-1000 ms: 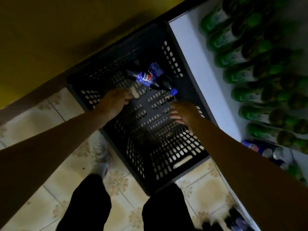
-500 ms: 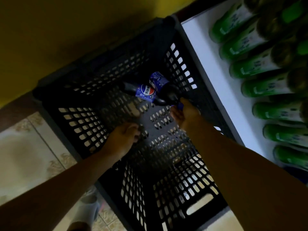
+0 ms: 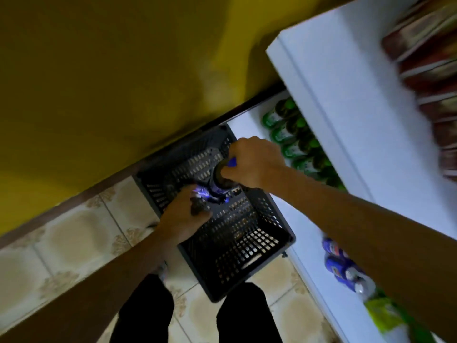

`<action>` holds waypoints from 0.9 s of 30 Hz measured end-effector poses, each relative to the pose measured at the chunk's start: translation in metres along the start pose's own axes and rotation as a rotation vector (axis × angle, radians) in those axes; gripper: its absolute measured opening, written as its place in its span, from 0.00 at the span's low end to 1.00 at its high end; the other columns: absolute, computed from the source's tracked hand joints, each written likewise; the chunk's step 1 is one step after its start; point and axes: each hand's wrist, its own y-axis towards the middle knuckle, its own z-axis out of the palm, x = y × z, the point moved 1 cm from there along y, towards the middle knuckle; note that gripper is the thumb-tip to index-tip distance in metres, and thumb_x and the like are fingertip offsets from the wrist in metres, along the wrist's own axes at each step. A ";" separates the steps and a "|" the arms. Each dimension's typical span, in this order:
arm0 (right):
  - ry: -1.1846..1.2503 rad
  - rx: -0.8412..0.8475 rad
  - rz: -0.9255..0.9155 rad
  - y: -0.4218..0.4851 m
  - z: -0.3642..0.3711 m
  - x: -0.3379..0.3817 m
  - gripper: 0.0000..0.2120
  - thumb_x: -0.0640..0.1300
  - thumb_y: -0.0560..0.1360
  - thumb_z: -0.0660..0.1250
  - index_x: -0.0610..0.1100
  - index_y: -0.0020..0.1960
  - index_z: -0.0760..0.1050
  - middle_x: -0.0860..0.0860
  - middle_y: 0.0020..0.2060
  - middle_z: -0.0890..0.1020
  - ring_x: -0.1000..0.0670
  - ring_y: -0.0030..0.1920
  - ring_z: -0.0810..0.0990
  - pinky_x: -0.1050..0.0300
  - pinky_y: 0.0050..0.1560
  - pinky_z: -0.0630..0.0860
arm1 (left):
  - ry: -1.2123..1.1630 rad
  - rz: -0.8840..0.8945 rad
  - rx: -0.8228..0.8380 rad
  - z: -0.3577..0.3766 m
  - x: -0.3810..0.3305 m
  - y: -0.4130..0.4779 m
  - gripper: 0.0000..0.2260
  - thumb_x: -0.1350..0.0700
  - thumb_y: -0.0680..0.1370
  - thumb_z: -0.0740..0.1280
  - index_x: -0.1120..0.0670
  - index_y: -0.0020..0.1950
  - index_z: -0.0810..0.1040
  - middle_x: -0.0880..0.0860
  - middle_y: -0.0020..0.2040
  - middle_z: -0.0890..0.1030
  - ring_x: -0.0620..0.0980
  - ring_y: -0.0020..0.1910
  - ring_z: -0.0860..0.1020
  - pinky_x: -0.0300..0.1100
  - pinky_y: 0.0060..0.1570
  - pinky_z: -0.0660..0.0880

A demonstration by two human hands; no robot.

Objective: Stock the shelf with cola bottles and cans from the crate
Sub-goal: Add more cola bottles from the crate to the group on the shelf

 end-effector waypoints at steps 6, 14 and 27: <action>0.242 0.129 -0.046 -0.143 -0.171 0.063 0.15 0.49 0.70 0.70 0.35 0.39 0.81 0.44 0.29 0.82 0.50 0.26 0.77 0.55 0.30 0.78 | 0.161 0.372 -0.052 -0.033 -0.085 -0.135 0.45 0.40 0.62 0.78 0.52 0.73 0.64 0.51 0.68 0.72 0.50 0.67 0.71 0.49 0.64 0.71; 0.445 -0.170 0.087 -0.265 -0.288 0.083 0.19 0.53 0.73 0.68 0.35 0.44 0.81 0.49 0.24 0.79 0.53 0.22 0.73 0.60 0.28 0.72 | -0.059 0.564 0.109 -0.047 -0.158 -0.250 0.25 0.52 0.63 0.78 0.49 0.56 0.72 0.44 0.47 0.81 0.45 0.49 0.80 0.34 0.47 0.74; 1.427 -0.741 -0.050 -0.391 -0.233 0.041 0.28 0.66 0.67 0.70 0.43 0.52 0.77 0.45 0.45 0.83 0.50 0.46 0.81 0.51 0.48 0.77 | -0.073 0.703 0.980 -0.067 -0.303 -0.348 0.20 0.52 0.62 0.72 0.58 0.51 0.76 0.58 0.45 0.82 0.53 0.44 0.80 0.44 0.47 0.77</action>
